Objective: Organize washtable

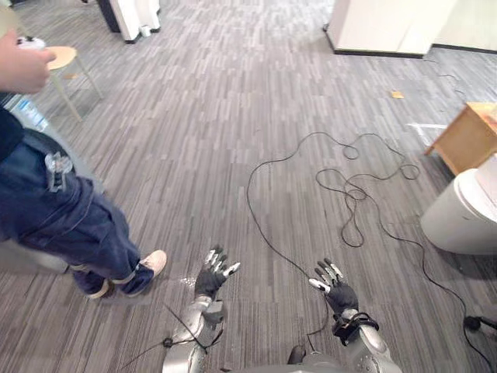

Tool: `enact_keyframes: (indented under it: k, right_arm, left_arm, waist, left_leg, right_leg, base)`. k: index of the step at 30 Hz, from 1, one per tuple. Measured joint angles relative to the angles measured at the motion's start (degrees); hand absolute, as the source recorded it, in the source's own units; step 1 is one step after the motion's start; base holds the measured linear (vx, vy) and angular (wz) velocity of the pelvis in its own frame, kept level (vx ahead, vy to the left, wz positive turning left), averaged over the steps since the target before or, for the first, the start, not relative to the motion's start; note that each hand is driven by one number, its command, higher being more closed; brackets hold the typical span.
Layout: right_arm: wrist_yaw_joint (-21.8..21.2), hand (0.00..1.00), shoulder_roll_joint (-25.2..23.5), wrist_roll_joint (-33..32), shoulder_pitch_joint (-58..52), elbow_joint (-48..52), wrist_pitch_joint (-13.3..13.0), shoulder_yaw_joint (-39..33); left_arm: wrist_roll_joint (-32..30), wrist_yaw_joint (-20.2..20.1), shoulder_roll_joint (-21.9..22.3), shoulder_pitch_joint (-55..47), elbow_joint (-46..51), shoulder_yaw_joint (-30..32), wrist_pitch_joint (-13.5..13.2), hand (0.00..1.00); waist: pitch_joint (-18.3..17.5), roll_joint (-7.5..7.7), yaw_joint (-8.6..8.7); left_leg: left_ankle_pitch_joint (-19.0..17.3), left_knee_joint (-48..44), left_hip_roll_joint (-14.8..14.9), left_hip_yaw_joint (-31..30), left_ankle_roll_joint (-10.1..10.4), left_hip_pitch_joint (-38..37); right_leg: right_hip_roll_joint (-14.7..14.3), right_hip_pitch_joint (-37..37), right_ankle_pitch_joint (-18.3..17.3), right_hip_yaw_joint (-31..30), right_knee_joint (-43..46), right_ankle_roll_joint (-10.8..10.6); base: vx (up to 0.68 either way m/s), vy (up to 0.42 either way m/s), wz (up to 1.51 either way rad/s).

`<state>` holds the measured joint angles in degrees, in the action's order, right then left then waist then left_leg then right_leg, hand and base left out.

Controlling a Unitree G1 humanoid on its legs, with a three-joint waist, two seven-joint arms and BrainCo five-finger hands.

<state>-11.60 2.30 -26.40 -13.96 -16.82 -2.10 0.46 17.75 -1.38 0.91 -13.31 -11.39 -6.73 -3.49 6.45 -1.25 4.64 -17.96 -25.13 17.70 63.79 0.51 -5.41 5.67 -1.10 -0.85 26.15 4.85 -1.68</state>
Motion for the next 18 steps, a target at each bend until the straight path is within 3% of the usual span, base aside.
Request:
enact_keyframes:
  k: [3, 5, 7, 8, 9, 10, 11, 12, 13, 14, 18]
  right_arm:
    - [-1.10, 0.00, -0.24, 0.01, -0.98, 0.40, 0.02, 1.46]
    - [-1.09, 0.00, -0.08, 0.00, -1.49, 0.40, 0.01, 1.86]
    - [-1.09, 0.00, 0.72, 0.00, -1.79, 0.41, 0.02, 2.81]
    - [-1.10, 0.00, 0.28, -0.04, -1.94, 0.32, -0.05, 3.42]
    - [-1.06, 0.00, 0.46, -0.06, -1.93, 0.25, -0.07, 3.42]
    - [-1.08, 0.00, 0.50, -0.06, -1.72, 0.04, -0.15, 3.58]
    - [-1.11, 0.00, 0.53, -0.07, -1.68, 0.01, -0.22, 3.94]
    - [-1.22, 0.00, 0.74, -0.07, -1.64, 0.11, -0.36, 4.35]
    - [-1.16, 0.00, 0.57, -0.07, -1.43, -1.23, -0.22, 4.47]
    - [-1.40, 0.00, 0.33, -0.07, -2.10, -1.65, -0.21, 5.04]
    - [-2.19, 0.00, 0.12, -0.08, -2.06, -3.18, -0.21, 5.03]
  left_arm:
    - [-0.42, 0.11, -0.15, -0.52, -0.25, 0.09, -0.07, 0.00]
    - [-0.50, 0.19, -0.23, -2.11, -0.49, 0.91, -0.06, 0.00]
    - [-0.54, 0.22, -0.25, -4.07, -0.48, 2.71, -0.04, 0.00]
    - [-0.54, 0.29, -0.49, -5.35, -0.42, 4.68, -0.11, 0.00]
    - [-0.54, 0.30, -0.41, -5.74, -0.40, 4.74, -0.13, 0.00]
    - [-0.55, 0.26, -0.41, -6.72, -0.17, 4.67, -0.28, 0.00]
    - [-0.55, 0.26, -0.40, -7.06, 0.05, 4.66, -0.45, 0.00]
    - [-0.55, 0.24, 0.06, -7.66, 0.11, 4.58, -0.64, 0.00]
    - [-0.56, 0.24, 0.32, -7.82, -0.14, 4.53, -0.69, 0.00]
    - [-0.59, 0.21, -0.40, -7.83, 0.01, 4.21, -0.94, 0.00]
    - [-0.71, 0.20, -1.81, -8.28, 0.05, 3.88, -1.34, 0.00]
  waist:
    - [-0.26, 1.06, 0.51]
    - [0.24, 0.50, -0.84]
    - [1.12, 0.01, -1.93]
    - [1.82, 0.68, -2.92]
    - [1.73, 0.47, -3.23]
    - [1.74, 0.50, -3.76]
    - [1.74, 0.48, -3.85]
    - [1.55, -0.85, -3.76]
    - [1.58, -0.22, -3.80]
    - [1.33, 1.55, -3.78]
    - [1.27, 1.95, -4.07]
  left_leg:
    - [0.73, -5.97, 1.08, -5.73, -1.20, 1.39]
    - [1.45, -13.02, 3.71, -12.42, -2.60, 2.83]
    - [6.53, -22.69, 4.07, -26.95, -9.19, 7.81]
    - [8.58, -27.24, 1.00, -38.47, -6.23, 11.88]
    - [5.97, -26.23, -0.74, -42.42, -4.35, 12.75]
    - [2.07, -19.68, -3.49, -48.59, -1.59, 13.50]
    - [2.02, -14.54, -4.35, -50.96, -0.94, 13.47]
    - [6.13, -1.41, -4.78, -55.05, 1.41, 13.16]
    - [6.30, 3.06, -7.05, -56.77, 2.94, 11.24]
    - [7.80, 6.03, -9.51, -57.20, 2.77, 10.13]
    - [9.16, 8.73, -12.15, -57.08, 1.38, 9.30]
  right_leg:
    - [-0.19, 0.21, 0.61, -2.73, -1.64, -1.13]
    - [-1.26, -1.46, 0.97, -5.44, -3.03, -1.22]
    - [-1.46, -3.10, 1.09, -8.99, -3.00, -0.71]
    - [-0.14, -3.59, 1.41, -11.45, -2.95, -0.90]
    - [0.23, -3.44, 1.56, -12.35, -2.91, -1.12]
    - [0.74, -2.60, 1.74, -14.47, -2.62, -1.41]
    - [0.84, -2.29, 1.91, -15.32, -2.59, -1.68]
    - [0.15, -1.76, 1.88, -15.93, -2.54, -2.78]
    - [0.99, -1.58, 1.47, -17.02, -2.71, -3.93]
    - [2.46, -1.22, 1.44, -17.55, -2.92, -3.98]
    - [4.62, -1.13, 1.33, -18.04, -3.03, -3.96]
  base:
    - [-0.06, 0.038, -0.34]
    - [-0.08, 0.019, -0.72]
    - [0.04, 0.064, -0.96]
    - [0.11, 0.140, -0.92]
    - [0.13, 0.196, -0.97]
    - [0.06, 0.127, -0.65]
    - [0.04, 0.178, -0.60]
    - [0.04, 0.210, -0.31]
    - [0.07, 0.229, 0.02]
    - [0.07, 0.172, 0.25]
    - [0.01, 0.109, 0.20]
